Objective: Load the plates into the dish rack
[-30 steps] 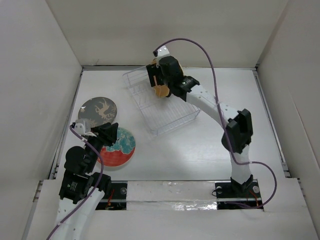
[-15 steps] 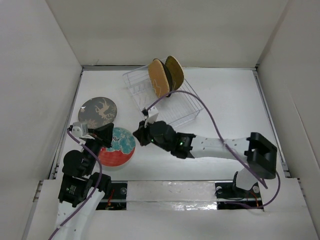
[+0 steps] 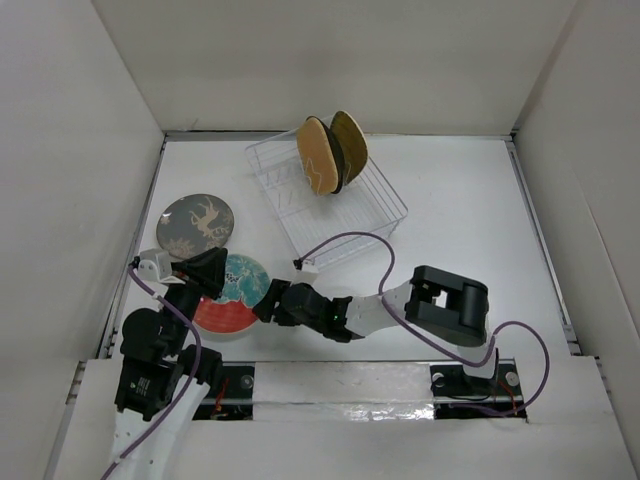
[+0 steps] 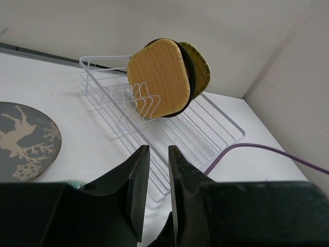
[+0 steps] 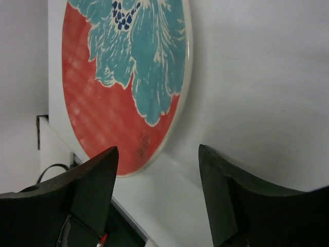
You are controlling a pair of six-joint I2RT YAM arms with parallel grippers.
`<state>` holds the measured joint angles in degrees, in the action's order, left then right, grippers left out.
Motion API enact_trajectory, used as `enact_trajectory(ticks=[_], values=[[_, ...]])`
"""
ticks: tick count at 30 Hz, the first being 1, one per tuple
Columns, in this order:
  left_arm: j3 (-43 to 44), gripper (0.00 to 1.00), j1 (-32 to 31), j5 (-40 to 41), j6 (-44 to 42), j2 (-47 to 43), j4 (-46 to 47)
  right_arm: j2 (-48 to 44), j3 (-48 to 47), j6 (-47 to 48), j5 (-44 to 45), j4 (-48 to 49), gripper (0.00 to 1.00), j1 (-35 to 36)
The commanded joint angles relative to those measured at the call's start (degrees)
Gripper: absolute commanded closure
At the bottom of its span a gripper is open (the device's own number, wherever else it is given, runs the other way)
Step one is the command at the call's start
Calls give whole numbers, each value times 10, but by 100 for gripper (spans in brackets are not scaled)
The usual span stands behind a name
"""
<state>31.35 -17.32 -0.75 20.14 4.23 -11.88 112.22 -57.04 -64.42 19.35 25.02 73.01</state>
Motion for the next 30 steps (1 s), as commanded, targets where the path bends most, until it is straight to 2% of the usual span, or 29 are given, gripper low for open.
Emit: enact_trajectory(ticks=[1,4,6,7,8,11,15,20,25,30], values=[[12,81,-4,2,1,-9,21,40,-27,-84,-19,40,33,-5],[12,80,-4,2,2,-11,20,72,-45,-126,-19,43,41,-10],[12,80,-4,2,2,-11,19,91,-54,-146,-34,64,53,-10],[12,80,-4,2,2,-12,19,99,-56,-169,-39,64,60,-10],[12,80,-4,2,2,-12,19,113,-57,-175,-48,72,81,-10],[12,80,-4,1,2,-14,19,120,-34,-204,-51,94,100,-10],[13,80,-4,2,2,-12,20,65,34,-198,-28,136,100,1],[12,80,-4,2,2,-9,19,-59,109,-99,21,155,100,20],[13,80,-4,2,2,-6,19,-210,94,58,68,109,100,6],[13,80,-4,27,2,-11,18,-280,43,194,96,45,100,-61]])
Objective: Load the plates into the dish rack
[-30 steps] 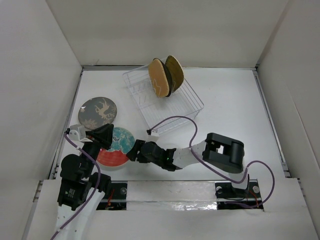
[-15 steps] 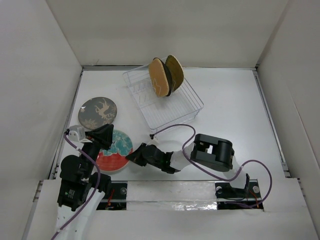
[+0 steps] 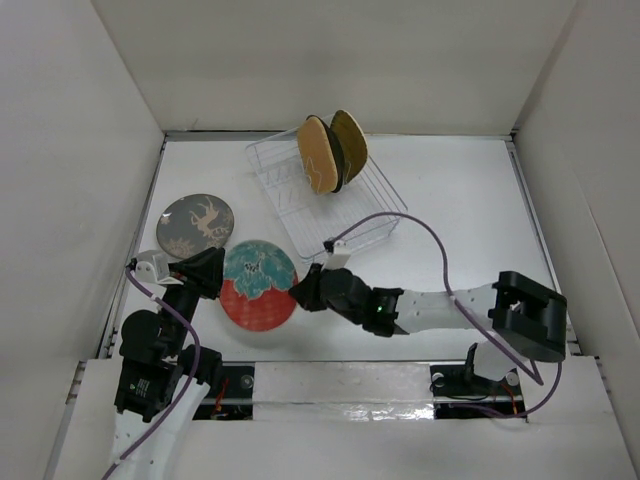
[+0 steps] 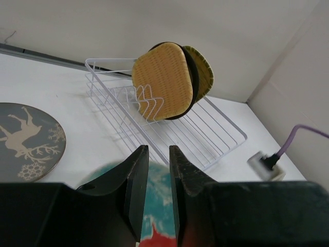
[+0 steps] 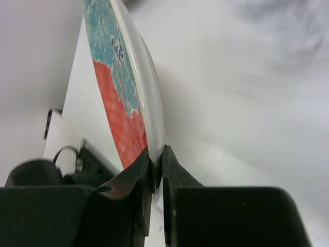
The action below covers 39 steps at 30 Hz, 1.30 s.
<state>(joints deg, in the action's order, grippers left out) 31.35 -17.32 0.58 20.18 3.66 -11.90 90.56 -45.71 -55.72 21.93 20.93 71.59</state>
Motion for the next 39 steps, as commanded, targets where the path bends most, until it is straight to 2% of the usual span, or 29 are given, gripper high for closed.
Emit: enact_trajectory(ticks=[1,7,11,16,22,25,39], values=[[13,79,-4,14,1,-5,18,-66,-99,148,71,77,100,-62],[13,79,-4,8,-1,7,19,-19,-242,317,77,42,100,-163],[12,78,-4,8,-1,12,20,52,-383,411,138,19,100,-203],[13,78,-4,10,-1,21,19,155,-496,536,183,23,100,-228],[13,78,-4,10,-1,35,19,228,-606,643,206,27,100,-256],[13,78,-4,11,-1,44,20,241,-624,686,217,50,100,-261],[13,78,-4,16,0,66,18,218,-627,740,225,101,100,-267]])
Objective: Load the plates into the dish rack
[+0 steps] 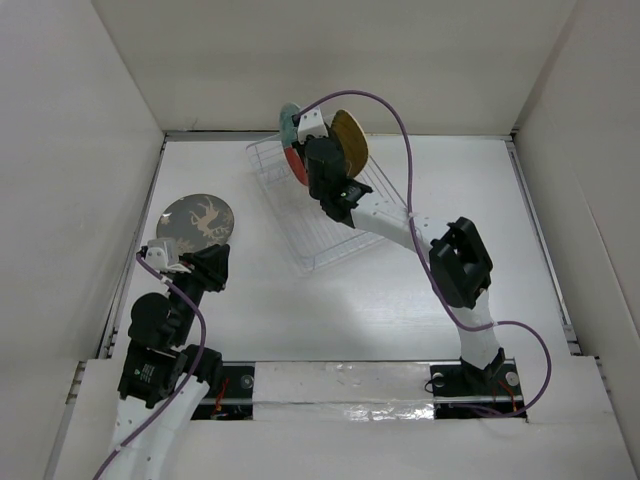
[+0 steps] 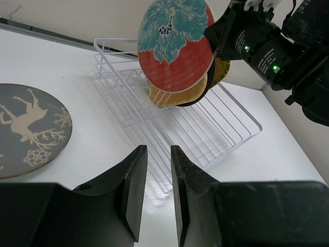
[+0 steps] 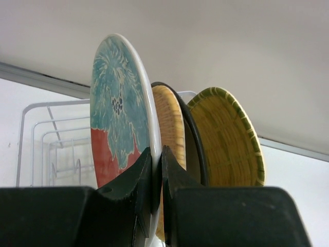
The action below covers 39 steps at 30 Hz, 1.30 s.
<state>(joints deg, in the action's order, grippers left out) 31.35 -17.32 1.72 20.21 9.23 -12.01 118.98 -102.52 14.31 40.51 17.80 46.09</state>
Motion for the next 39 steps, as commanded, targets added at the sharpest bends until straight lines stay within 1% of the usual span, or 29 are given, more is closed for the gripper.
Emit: enact_trajectory(ticks=[1,7,10,15,20,26,28,29,30,32,33,34,35,36,38,39], values=[[13,78,-4,5,0,10,18,-65,-61,44,40,132,100,-12],[13,78,-4,10,1,13,17,-45,-51,28,38,112,100,-17],[14,77,-4,11,1,18,16,-30,-39,32,47,122,100,-17],[15,77,-4,14,2,26,16,-19,-17,-14,18,95,100,-11],[17,75,-4,22,4,39,13,5,-5,-18,8,91,100,6],[24,70,-4,43,16,71,3,30,3,-23,9,84,100,18],[31,63,-4,59,23,82,-4,29,7,-38,9,80,100,18],[33,59,-4,77,31,95,-11,28,6,-45,11,68,94,18],[36,52,-4,82,35,102,-13,22,5,-53,9,62,91,18],[42,50,-4,85,44,125,-13,10,9,-80,-7,54,83,10],[43,50,-4,86,57,134,-13,4,15,-92,-28,45,74,4],[42,51,-4,88,66,142,-9,-8,18,-102,-35,41,69,4],[42,53,-4,93,76,155,-5,-14,20,-116,-45,36,64,-3],[42,57,-4,94,86,160,0,-18,22,-121,-56,27,53,-3],[35,65,-4,110,130,170,15,-39,26,-140,-69,14,45,-3],[30,72,-4,122,148,171,18,-50,30,-142,-91,4,36,-9]])
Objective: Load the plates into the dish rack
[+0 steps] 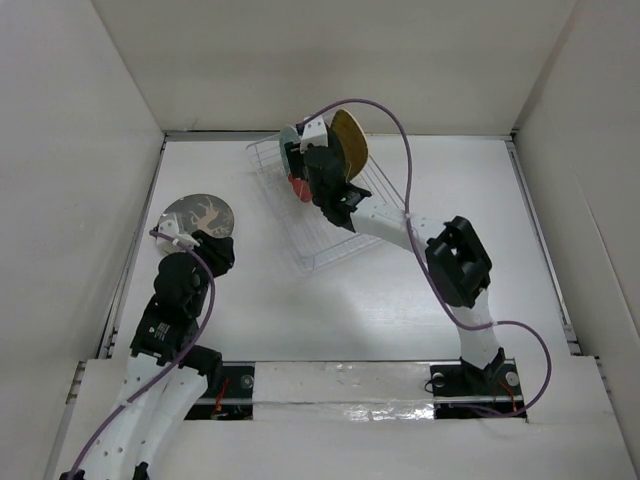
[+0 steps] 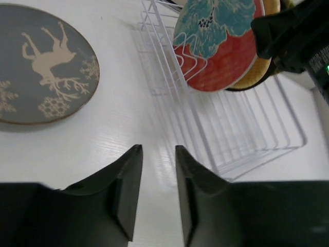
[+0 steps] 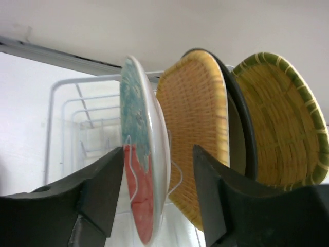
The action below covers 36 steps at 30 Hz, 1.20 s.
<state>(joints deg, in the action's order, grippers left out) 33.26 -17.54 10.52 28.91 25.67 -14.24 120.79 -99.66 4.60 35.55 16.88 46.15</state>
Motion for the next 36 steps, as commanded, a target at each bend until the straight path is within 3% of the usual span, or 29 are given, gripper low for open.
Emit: enact_trajectory(ticks=[1,3,6,8,9,10,11,12,16,17,18,21,22,23,27,36], values=[[3,75,-2,54,108,10,41,-79,15,-65,-55,9,32,-15],[-3,79,-2,103,158,22,37,-121,31,-93,-101,-5,25,-20],[-14,74,-2,123,230,60,40,-182,77,-122,-151,-10,18,-27],[-26,74,-2,114,248,99,63,-214,116,-136,-174,-9,21,-33],[-30,83,-2,114,249,109,73,-247,132,-141,-187,-4,30,-33],[-47,90,-2,115,246,117,89,-264,151,-149,-225,2,47,-33],[-59,100,-2,114,243,120,130,-281,190,-170,-247,10,67,-41],[-72,100,7,110,244,118,149,-299,211,-180,-267,31,100,-48],[-131,100,69,100,283,116,220,-371,286,-209,-348,70,100,-62],[-130,88,79,109,290,138,203,-376,295,-214,-352,74,100,-69],[-128,67,87,115,291,147,197,-381,305,-216,-375,75,97,-81],[-138,35,135,115,308,177,203,-391,312,-227,-410,78,84,-105],[-150,32,168,88,321,191,225,-394,320,-238,-427,86,79,-111],[-156,32,168,74,328,199,236,-395,322,-242,-438,86,79,-111],[-173,32,274,32,337,249,282,-389,327,-250,-462,93,76,-124],[-191,40,363,-56,336,416,430,-380,329,-255,-501,98,75,-150]])
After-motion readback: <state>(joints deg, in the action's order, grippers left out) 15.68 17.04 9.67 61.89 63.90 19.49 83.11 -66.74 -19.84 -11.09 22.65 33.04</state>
